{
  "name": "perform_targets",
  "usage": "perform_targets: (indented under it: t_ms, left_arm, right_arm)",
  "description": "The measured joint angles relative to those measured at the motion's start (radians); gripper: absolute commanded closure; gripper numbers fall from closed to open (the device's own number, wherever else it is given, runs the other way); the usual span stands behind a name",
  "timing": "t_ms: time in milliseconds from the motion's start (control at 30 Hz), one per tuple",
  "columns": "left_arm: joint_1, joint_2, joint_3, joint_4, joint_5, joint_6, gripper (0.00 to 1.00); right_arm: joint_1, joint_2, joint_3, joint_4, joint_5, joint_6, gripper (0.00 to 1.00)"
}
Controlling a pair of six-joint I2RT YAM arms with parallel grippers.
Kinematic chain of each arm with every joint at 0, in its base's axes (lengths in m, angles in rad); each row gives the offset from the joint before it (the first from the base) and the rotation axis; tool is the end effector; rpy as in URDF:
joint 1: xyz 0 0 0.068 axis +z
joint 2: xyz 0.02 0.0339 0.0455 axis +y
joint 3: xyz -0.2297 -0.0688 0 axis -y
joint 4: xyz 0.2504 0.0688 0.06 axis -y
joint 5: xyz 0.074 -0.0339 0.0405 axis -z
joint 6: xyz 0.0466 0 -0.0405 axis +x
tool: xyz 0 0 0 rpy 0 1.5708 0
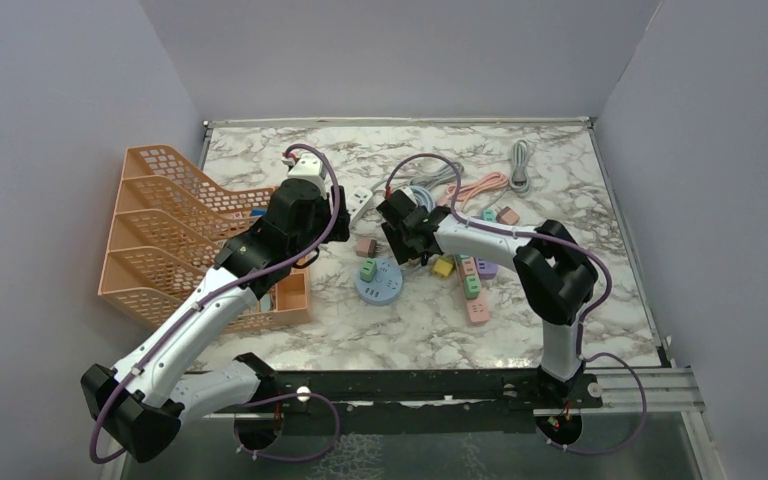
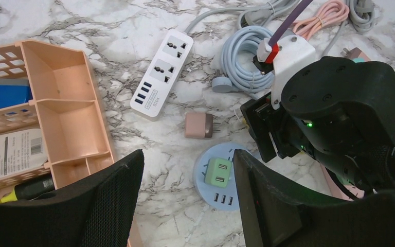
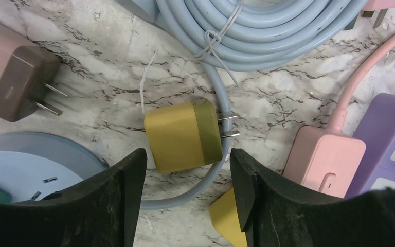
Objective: Insert the plug
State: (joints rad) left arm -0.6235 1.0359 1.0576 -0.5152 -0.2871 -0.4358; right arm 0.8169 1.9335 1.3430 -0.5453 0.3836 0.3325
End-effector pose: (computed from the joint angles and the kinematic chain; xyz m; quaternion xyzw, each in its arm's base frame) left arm 0.2159 -0.1390 0.3203 0.0066 0.8527 -0.1505 0.5002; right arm 0.2812 0.2741 0.1324 -0.1900 0.9404 -0.0411 0.2790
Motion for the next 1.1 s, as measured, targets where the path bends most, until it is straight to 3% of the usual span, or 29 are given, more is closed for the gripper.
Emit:
perform_targets:
  t_ms: [367,533,733,1100]
  left_arm:
    - [0.000,0.009,0.000,0.006,0.000,0.000,0.34]
    - [0.000,0.013,0.000,0.007,0.000,-0.001,0.33]
    - [0.000,0.014,0.000,0.008,0.009,-0.007,0.24]
    - [0.001,-0.014,-0.136,0.074,0.176,-0.101,0.24]
  right_arm:
    - [-0.011,0.032,0.012,0.042,-0.042,-0.078,0.46]
    - [-0.011,0.036,0.012,0.068,-0.061,-0.099,0.64]
    - [-0.011,0.020,0.008,0.075,-0.072,-0.077,0.67]
    - [-0.012,-0.347,-0.109,0.124,-0.113,0.206,0.66]
